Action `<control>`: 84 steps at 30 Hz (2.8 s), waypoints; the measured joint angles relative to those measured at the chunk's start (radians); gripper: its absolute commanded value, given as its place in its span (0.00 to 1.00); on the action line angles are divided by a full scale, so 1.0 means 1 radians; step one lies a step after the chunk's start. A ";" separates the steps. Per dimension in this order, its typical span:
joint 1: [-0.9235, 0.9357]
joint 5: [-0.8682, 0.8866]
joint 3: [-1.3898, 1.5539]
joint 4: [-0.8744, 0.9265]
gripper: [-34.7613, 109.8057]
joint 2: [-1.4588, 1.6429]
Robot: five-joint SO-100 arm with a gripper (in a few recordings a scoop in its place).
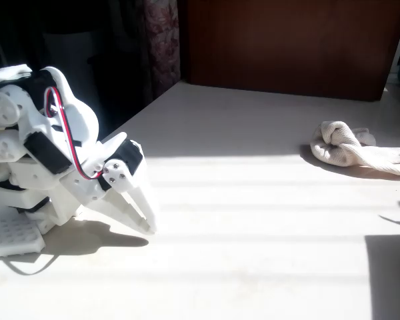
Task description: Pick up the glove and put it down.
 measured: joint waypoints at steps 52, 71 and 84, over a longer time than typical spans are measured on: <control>-0.250 0.000 -1.578 -0.112 0.24 -1.447; -0.468 0.000 -2.335 -0.112 0.36 -2.329; -0.471 0.000 -2.352 -0.114 0.45 -2.482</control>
